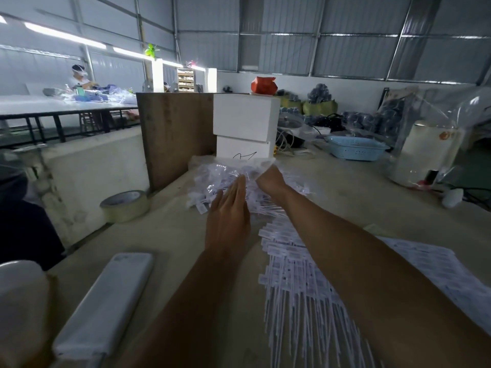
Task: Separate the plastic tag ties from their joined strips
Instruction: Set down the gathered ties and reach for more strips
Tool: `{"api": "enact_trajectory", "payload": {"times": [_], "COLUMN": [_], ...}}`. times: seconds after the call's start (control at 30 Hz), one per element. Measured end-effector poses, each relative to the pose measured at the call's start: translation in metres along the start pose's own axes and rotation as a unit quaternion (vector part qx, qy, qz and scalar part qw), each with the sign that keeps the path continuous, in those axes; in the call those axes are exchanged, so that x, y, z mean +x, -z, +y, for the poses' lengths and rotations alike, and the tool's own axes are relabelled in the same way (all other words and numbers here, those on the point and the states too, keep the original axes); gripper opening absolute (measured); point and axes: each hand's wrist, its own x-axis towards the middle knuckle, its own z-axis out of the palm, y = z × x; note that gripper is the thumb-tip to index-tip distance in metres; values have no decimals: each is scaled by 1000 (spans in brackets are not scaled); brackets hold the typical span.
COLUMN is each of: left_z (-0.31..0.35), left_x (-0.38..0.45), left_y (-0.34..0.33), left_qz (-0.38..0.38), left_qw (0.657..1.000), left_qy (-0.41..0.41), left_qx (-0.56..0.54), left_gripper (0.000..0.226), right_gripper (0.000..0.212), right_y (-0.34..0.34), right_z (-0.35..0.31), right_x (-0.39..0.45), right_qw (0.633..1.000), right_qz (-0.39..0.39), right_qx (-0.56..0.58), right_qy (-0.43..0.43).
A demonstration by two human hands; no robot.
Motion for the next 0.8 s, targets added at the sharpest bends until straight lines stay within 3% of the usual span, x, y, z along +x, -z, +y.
{"api": "enact_trajectory", "payload": {"times": [0.1,0.2,0.37,0.53,0.63,0.7,0.8], "left_z": [-3,2,31,73,97,107,115], "left_x": [0,2,-2,-4,-13,-21,-24], "left_y": [1,7,14,18,14,7,1], "left_qz": [-11,-20,-88,-133,-237,-302,-301], "left_qw": [1000,1000,994,968,931,917,932], "left_qy": [5,0,-16,-131,-195,-197,-159], "left_qx": [17,6,-66,-166,-196,-172,-126], "left_gripper": [60,53,52,30,27,33,28], "right_gripper": [50,48,34,20,17,16,14], "right_y": [17,37,91,170,221,252,282], "right_z": [7,15,45,84,98,107,132], "right_x": [-21,-58,-140,-209,-227,-231,-236], "right_qw": [992,981,955,953,960,962,959], "right_qz": [-49,-126,-113,-74,-30,-4,-1], "right_qx": [-95,-84,-148,-218,-225,-226,-265], "right_qy": [70,119,232,197,165,150,105]}}
